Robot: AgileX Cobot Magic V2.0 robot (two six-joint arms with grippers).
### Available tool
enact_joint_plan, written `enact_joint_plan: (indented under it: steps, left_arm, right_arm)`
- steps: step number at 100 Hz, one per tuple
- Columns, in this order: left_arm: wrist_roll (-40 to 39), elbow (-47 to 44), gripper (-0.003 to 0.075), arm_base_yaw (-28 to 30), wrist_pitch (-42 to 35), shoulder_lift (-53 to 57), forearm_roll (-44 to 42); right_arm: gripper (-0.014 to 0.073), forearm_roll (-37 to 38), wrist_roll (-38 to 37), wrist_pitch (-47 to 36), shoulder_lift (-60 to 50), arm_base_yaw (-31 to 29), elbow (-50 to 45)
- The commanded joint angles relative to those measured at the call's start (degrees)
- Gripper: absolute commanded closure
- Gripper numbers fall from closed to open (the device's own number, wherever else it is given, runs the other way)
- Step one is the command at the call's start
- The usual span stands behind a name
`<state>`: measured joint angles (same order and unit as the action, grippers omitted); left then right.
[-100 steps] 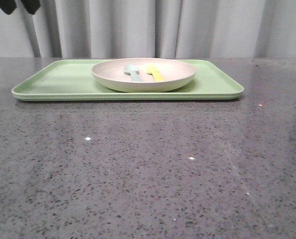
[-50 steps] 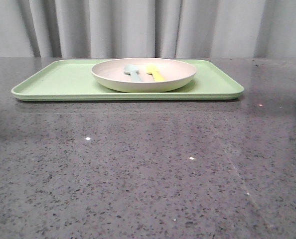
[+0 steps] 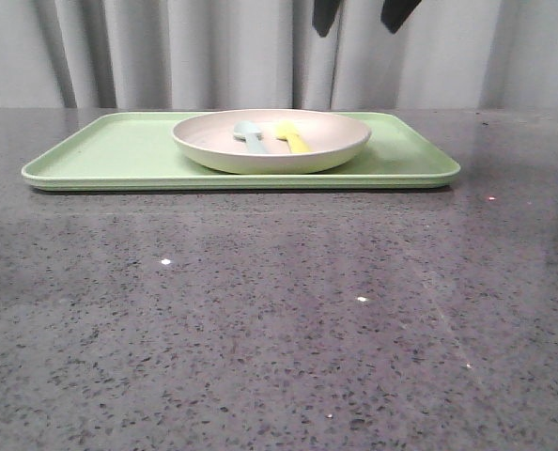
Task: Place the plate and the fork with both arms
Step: 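Move the right gripper down over the yellow fork on the plate, then close the right gripper on the yellow fork handle and lift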
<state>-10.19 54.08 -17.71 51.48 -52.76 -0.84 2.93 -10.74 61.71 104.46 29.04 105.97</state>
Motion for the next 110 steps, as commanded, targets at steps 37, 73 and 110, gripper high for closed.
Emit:
enact_joint_plan:
  steps: [37, 73, 110]
  left_arm:
    - [-0.7, 1.3, 0.0419, -0.4, -3.5, 0.7, 0.8]
    - [-0.7, 1.3, 0.0419, -0.4, -3.4, 0.7, 0.8]
    - [-0.7, 1.3, 0.0419, -0.4, -3.4, 0.7, 1.3]
  right_arm:
    - [0.0085, -4.8, 0.7, 1.7, 9.6, -0.1, 10.5]
    - [0.0085, -4.8, 0.7, 0.6, 12.8, -0.1, 10.5]
    - [0.0085, -4.8, 0.7, 0.2, 14.8, -0.1, 10.5]
